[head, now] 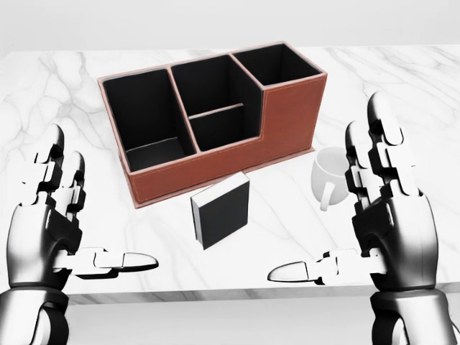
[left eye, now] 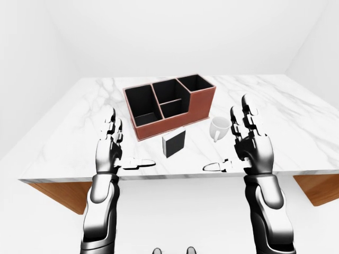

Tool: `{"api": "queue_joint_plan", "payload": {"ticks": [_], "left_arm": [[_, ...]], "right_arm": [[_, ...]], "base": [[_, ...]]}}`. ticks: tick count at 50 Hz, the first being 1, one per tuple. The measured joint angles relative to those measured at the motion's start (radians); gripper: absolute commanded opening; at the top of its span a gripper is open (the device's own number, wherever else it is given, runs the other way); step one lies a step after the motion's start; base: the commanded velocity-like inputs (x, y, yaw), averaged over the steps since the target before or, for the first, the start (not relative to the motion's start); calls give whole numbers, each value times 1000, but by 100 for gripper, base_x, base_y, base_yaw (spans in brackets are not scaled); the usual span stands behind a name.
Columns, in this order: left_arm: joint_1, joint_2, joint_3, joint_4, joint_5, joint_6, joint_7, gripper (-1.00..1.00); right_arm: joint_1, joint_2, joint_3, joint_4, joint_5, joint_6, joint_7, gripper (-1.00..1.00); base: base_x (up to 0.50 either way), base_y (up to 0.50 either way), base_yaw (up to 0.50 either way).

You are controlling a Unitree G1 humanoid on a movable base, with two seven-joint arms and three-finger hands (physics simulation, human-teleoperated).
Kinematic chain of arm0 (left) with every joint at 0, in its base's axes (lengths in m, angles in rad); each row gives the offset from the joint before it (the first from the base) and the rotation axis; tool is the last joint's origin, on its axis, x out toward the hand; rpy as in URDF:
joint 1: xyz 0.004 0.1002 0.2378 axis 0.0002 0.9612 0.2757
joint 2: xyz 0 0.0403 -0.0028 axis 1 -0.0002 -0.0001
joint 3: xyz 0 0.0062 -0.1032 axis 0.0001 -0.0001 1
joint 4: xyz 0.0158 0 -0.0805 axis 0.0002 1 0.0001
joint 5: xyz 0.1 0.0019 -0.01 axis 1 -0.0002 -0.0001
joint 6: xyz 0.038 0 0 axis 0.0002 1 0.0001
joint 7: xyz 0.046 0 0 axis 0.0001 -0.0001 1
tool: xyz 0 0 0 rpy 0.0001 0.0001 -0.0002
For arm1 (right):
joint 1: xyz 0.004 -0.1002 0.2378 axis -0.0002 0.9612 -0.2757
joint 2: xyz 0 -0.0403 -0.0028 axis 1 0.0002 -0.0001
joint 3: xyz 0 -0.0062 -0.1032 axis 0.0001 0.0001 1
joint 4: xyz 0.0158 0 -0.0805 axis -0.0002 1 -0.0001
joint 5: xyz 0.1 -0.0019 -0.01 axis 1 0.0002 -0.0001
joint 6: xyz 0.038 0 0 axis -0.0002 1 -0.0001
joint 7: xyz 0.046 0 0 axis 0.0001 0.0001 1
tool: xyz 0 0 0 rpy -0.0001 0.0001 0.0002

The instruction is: Pick up the book and place it in the front compartment of the caddy.

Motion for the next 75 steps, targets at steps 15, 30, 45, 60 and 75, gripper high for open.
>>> {"api": "queue_joint_plan", "payload": {"ticks": [15, 30, 45, 60, 75], "left_arm": [[3, 6, 3, 10, 3, 0, 2, 100], [7, 4, 2, -2, 2, 0, 0, 100], [1, 6, 7, -8, -3, 0, 1, 100], [-17, 15, 25, -56, -21, 0, 6, 100], [-23, 21, 36, -77, -32, 0, 8, 100]], "right_arm": [[-2, 4, 6, 5, -3, 0, -4, 100], [0, 1, -2, -5, 12, 0, 2, 100], [0, 0, -2, -30, 9, 0, 0, 100], [-19, -4, -1, -88, -13, 0, -8, 100], [-15, -1, 1, -123, -13, 0, -4, 100]], "base": [[0, 28, 0], [42, 0, 0], [50, 0, 0], [7, 0, 0], [32, 0, 0]]}}
